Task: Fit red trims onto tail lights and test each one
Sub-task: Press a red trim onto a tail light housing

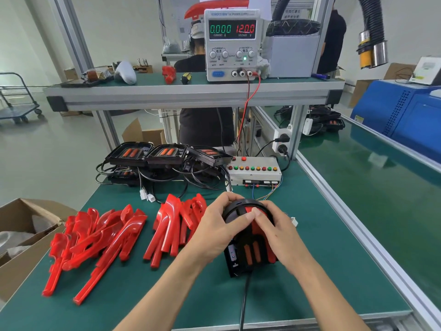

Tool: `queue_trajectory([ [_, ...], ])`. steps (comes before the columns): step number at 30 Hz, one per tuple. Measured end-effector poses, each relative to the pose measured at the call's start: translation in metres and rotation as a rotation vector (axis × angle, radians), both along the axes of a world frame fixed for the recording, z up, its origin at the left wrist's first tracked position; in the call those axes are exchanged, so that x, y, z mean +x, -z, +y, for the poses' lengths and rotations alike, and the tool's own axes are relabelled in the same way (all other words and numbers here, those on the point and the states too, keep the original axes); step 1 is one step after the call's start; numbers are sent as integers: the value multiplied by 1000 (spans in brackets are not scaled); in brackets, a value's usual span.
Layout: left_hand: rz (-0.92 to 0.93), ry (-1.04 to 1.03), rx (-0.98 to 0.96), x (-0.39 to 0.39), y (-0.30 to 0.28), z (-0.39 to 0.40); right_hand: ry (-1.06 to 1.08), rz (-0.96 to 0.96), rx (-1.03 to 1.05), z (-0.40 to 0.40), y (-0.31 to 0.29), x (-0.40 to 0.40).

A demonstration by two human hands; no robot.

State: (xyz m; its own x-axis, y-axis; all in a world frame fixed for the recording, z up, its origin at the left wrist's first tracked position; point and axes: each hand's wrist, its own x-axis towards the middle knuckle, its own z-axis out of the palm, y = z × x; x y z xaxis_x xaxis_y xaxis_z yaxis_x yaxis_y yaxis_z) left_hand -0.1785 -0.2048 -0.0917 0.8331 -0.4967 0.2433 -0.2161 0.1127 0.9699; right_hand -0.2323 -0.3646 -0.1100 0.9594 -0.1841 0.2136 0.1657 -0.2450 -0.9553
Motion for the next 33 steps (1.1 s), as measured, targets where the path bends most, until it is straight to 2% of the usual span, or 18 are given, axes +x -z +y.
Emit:
queue_trajectory([
  [15,-183,2,111,-1,-2,1,91,-54,66,7,9,-1],
  [33,-208,2,111,3,-2,0,128,-80,34,8,15,3],
])
